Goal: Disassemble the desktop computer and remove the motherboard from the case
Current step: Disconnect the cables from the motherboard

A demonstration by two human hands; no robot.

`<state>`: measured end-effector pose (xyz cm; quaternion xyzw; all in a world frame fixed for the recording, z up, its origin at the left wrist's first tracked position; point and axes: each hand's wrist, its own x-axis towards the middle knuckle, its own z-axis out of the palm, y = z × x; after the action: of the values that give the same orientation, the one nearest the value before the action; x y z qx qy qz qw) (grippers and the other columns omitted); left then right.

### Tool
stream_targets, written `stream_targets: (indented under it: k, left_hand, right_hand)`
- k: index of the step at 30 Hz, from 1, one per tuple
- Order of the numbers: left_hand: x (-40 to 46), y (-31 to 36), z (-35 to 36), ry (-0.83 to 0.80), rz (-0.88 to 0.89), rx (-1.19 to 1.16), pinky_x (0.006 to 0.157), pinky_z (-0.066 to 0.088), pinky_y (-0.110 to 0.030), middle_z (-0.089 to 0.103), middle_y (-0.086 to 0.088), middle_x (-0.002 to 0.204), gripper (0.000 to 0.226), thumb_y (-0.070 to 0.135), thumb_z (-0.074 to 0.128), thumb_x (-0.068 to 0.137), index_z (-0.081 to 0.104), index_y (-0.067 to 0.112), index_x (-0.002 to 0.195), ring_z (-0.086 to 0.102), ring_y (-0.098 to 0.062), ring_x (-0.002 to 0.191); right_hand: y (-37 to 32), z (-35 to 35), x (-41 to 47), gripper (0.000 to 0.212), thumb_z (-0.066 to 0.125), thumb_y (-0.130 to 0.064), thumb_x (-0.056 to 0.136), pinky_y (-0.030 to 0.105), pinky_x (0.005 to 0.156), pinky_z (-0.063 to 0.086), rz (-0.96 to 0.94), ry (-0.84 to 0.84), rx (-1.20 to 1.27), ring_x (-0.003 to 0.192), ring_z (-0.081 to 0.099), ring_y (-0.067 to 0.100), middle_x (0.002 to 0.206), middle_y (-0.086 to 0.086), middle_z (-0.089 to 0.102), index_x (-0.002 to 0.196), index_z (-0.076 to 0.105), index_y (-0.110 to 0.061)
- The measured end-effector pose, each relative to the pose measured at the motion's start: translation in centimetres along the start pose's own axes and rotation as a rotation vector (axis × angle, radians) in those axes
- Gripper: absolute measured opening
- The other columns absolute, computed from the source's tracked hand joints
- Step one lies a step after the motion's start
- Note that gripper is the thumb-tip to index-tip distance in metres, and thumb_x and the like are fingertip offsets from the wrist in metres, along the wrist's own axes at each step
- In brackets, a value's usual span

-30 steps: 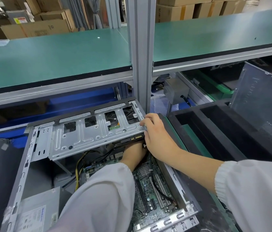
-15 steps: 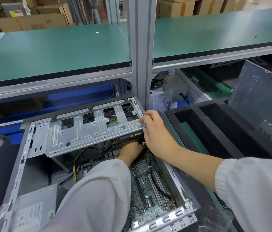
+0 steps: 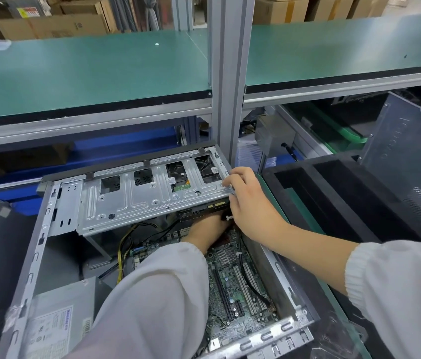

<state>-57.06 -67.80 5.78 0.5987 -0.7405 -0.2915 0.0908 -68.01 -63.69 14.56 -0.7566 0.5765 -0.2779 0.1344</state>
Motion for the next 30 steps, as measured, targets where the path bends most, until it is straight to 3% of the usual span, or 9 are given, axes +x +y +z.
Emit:
stream_targets:
  k: [3, 6, 8, 9, 10, 12, 17, 20, 30]
  left_hand:
    - [0.1, -0.2, 0.2, -0.058, 0.065, 0.001, 0.086, 0.045, -0.027, 0.057, -0.012, 0.132, 0.036, 0.026, 0.037, 0.102, 0.052, 0.012, 0.131, 0.056, -0.028, 0.118]
    - [0.1, -0.2, -0.2, -0.092, 0.064, 0.001, 0.106, 0.031, -0.030, 0.042, -0.005, 0.148, 0.038, 0.026, 0.039, 0.102, 0.044, 0.019, 0.139, 0.037, -0.025, 0.135]
    - [0.1, -0.3, -0.3, -0.114, 0.048, -0.064, 0.094, 0.039, -0.010, 0.041, -0.008, 0.148, 0.040, 0.026, 0.036, 0.103, 0.041, 0.017, 0.142, 0.039, -0.024, 0.135]
    - [0.2, -0.4, -0.2, -0.125, 0.022, -0.119, 0.073, 0.042, 0.001, 0.046, -0.011, 0.144, 0.040, 0.025, 0.035, 0.103, 0.043, 0.013, 0.140, 0.046, -0.025, 0.130]
    - [0.2, -0.4, -0.1, -0.127, -0.011, -0.165, 0.053, 0.037, 0.005, 0.052, -0.013, 0.138, 0.039, 0.025, 0.035, 0.103, 0.046, 0.009, 0.138, 0.053, -0.026, 0.123]
    - [0.3, -0.5, 0.0, -0.122, -0.023, -0.199, 0.043, 0.034, 0.002, 0.058, -0.013, 0.132, 0.039, 0.027, 0.035, 0.103, 0.049, 0.008, 0.135, 0.059, -0.025, 0.116]
    - [0.1, -0.4, 0.0, -0.118, 0.034, -0.079, 0.085, 0.044, -0.022, 0.051, -0.010, 0.139, 0.038, 0.026, 0.035, 0.103, 0.044, 0.013, 0.137, 0.050, -0.026, 0.126]
    - [0.4, -0.6, 0.1, -0.136, 0.070, 0.010, 0.112, 0.027, -0.033, 0.036, -0.004, 0.149, 0.040, 0.023, 0.037, 0.101, 0.035, 0.020, 0.141, 0.031, -0.023, 0.138]
    - [1.7, -1.3, 0.8, -0.139, 0.018, -0.004, 0.096, 0.037, -0.035, 0.043, -0.008, 0.143, 0.043, 0.021, 0.040, 0.098, 0.036, 0.024, 0.140, 0.043, -0.032, 0.127]
  right_hand:
    - [0.0, 0.0, 0.0, 0.029, 0.044, 0.003, 0.091, 0.027, 0.095, 0.039, -0.005, -0.005, -0.006, 0.119, 0.039, 0.020, 0.134, 0.007, 0.033, 0.117, 0.051, -0.007]
    - [0.2, 0.0, -0.1, 0.029, 0.043, 0.002, 0.092, 0.023, 0.093, 0.037, -0.008, -0.013, -0.008, 0.119, 0.039, 0.019, 0.135, 0.006, 0.031, 0.118, 0.051, -0.007]
    - [0.2, 0.0, -0.1, 0.029, 0.043, 0.002, 0.092, 0.023, 0.093, 0.038, -0.007, -0.017, -0.010, 0.118, 0.040, 0.019, 0.135, 0.006, 0.032, 0.119, 0.051, -0.008]
    - [0.2, 0.0, -0.1, 0.029, 0.044, 0.002, 0.092, 0.023, 0.094, 0.037, -0.008, -0.019, -0.012, 0.118, 0.040, 0.019, 0.135, 0.006, 0.032, 0.119, 0.051, -0.008]
    - [0.1, 0.1, -0.1, 0.030, 0.044, 0.002, 0.092, 0.022, 0.094, 0.037, -0.009, -0.021, -0.014, 0.119, 0.040, 0.019, 0.135, 0.006, 0.032, 0.119, 0.051, -0.008]
    - [0.1, 0.1, 0.0, 0.030, 0.044, 0.003, 0.092, 0.019, 0.095, 0.034, -0.009, -0.024, -0.012, 0.120, 0.039, 0.019, 0.135, 0.006, 0.032, 0.119, 0.051, -0.007]
    - [0.1, 0.0, 0.0, 0.029, 0.043, 0.003, 0.091, 0.019, 0.096, 0.034, -0.011, -0.022, -0.001, 0.122, 0.039, 0.020, 0.135, 0.007, 0.033, 0.118, 0.051, -0.006]
    - [0.1, 0.0, 0.0, 0.029, 0.043, 0.003, 0.092, 0.019, 0.096, 0.034, -0.008, -0.022, -0.001, 0.123, 0.038, 0.018, 0.136, 0.006, 0.033, 0.118, 0.051, -0.007]
    - [0.1, 0.0, 0.0, 0.029, 0.044, 0.002, 0.093, 0.010, 0.091, 0.029, 0.003, -0.015, -0.009, 0.119, 0.041, 0.015, 0.137, 0.004, 0.032, 0.119, 0.052, -0.007]
